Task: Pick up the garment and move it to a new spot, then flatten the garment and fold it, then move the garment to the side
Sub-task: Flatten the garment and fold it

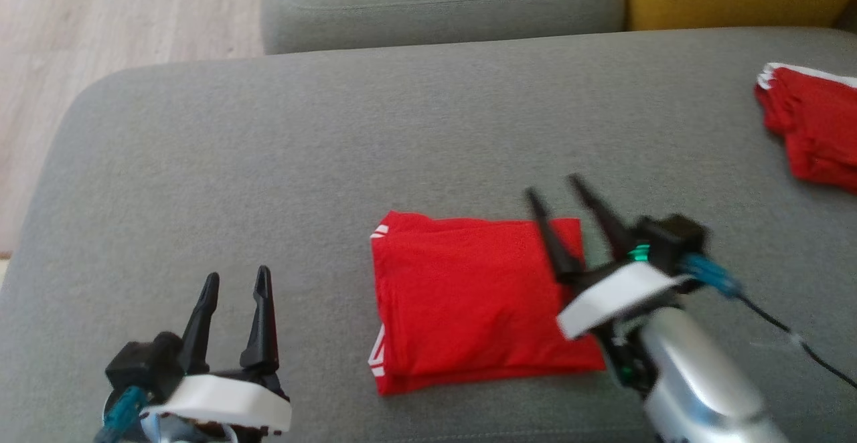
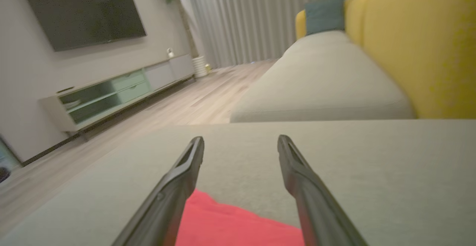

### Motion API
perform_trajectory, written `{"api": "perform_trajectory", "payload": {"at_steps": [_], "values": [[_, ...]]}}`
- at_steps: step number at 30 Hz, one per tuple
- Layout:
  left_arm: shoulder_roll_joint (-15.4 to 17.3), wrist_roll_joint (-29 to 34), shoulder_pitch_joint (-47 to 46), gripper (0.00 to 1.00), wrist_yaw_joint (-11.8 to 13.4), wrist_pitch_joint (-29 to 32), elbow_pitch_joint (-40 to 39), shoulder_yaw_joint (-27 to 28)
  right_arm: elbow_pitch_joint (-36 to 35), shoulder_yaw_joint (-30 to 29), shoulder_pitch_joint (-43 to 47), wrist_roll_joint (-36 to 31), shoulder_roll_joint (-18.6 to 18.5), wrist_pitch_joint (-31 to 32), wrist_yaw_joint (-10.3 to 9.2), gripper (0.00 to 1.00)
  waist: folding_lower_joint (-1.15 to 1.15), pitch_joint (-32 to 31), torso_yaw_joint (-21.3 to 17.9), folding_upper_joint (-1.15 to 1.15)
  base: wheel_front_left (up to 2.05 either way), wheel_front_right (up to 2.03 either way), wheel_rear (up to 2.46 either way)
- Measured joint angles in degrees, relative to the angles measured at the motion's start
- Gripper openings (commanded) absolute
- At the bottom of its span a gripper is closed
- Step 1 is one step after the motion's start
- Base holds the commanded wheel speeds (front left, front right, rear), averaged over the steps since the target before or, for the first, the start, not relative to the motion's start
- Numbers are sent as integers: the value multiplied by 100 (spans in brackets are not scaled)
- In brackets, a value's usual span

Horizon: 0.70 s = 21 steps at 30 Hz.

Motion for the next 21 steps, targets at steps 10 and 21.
{"api": "perform_trajectory", "payload": {"at_steps": [10,21], "values": [[-236,349,17,100,22,-7,111,31,-1005,-1773,1488,-1302,249,-5,0,100,0,-121,-238,0,0,0,0],[-513,689,500,100,-111,-7,249,424,-1356,-2101,1758,-1269,331,-5,0,100,0,-186,-141,0,0,0,0]]}}
